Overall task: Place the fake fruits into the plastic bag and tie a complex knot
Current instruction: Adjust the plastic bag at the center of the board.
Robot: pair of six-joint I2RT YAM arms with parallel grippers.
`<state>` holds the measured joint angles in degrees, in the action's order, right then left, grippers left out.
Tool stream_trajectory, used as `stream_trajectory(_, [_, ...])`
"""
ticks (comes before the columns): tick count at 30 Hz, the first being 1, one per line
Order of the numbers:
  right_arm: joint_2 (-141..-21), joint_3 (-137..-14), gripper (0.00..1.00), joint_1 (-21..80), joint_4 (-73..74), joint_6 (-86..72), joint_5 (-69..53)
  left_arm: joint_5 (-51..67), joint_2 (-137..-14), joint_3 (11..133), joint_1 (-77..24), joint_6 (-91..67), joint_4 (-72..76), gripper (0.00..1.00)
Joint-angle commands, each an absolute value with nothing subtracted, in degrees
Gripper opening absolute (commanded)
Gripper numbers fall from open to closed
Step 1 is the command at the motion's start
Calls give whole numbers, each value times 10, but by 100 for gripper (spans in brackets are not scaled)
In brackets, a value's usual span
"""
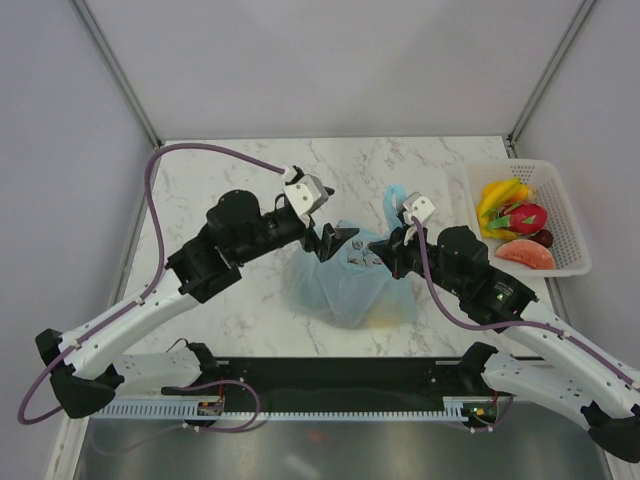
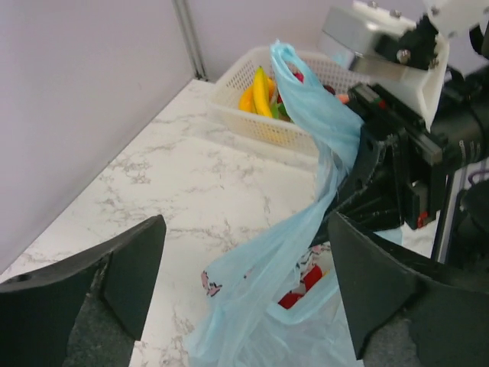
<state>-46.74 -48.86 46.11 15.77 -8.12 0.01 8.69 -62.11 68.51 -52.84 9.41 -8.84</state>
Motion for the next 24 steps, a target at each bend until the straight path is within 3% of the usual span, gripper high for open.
stream_trajectory(1, [-460, -488, 0, 459, 127, -78, 1, 47, -615, 693, -528, 47, -6, 97])
stream_trajectory(4, [-458, -487, 0, 460, 127, -78, 1, 65, -626, 714, -522, 23, -3, 99])
stream_trajectory(5, [-458, -487, 0, 460, 127, -78, 1, 66, -634, 732, -519, 11, -7, 92])
stream_trajectory(8, [-456, -488, 0, 460, 127, -78, 1, 88, -672, 790, -517, -21, -44, 87])
stream_trajectory(15, [-454, -487, 0, 460, 128, -79, 1, 160, -715, 843, -510, -61, -45, 88])
stream_trajectory(24, [-452, -488, 0, 461, 130, -79, 1, 201, -785, 897, -499, -91, -62, 81])
